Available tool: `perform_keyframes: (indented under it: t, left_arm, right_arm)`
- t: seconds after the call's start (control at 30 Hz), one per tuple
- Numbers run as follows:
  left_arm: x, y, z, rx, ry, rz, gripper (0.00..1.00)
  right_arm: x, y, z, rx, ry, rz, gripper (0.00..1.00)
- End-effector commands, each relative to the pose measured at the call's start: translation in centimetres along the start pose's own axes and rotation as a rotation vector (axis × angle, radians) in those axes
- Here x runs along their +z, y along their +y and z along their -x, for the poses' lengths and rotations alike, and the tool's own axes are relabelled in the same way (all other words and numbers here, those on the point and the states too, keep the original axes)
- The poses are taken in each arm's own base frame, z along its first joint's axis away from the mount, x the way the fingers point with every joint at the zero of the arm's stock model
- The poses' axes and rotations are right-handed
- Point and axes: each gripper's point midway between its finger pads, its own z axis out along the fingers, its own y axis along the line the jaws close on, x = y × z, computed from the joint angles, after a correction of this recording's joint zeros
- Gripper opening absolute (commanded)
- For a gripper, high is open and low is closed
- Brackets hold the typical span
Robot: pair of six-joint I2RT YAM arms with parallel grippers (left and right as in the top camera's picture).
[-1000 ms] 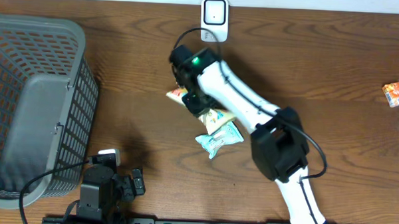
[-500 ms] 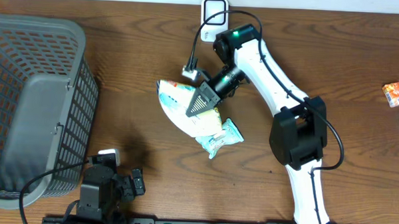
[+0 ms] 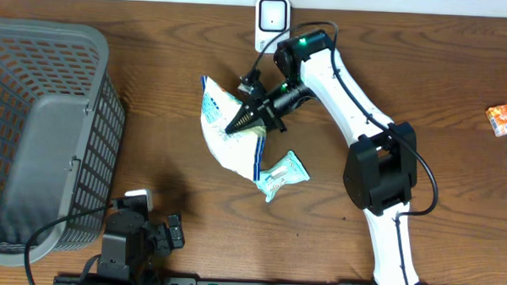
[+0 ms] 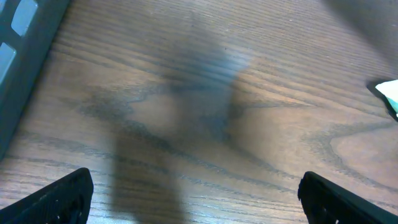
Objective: Scan the item barcode
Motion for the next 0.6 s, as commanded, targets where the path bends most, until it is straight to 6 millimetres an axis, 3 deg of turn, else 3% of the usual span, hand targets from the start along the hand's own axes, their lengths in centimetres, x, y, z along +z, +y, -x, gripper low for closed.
perform_keyframes:
  t: [0.0, 0.13, 0.3, 0.57]
  left_arm:
    - [-0.1, 0.1, 0.2, 0.009, -0.006, 0.006, 0.97]
    - [-0.1, 0.1, 0.1, 0.009, -0.006, 0.006, 0.98]
    - [-0.1, 0.1, 0.1, 0.009, -0.006, 0.006, 0.98]
    - [-0.1, 0.1, 0.2, 0.009, -0.006, 0.006, 0.98]
  right_arm:
    - [-0.7, 1.4, 0.3, 0.404, 0.015, 0.085, 0.01]
    - [-0.8, 2.5, 0.1, 0.529, 0.046, 0.145, 0.01]
    - [-1.1, 4.1, -0.1, 0.546, 0.088, 0.238, 0.01]
    - [-1.2, 4.3, -0.1, 0.545, 0.091, 0.245, 0.01]
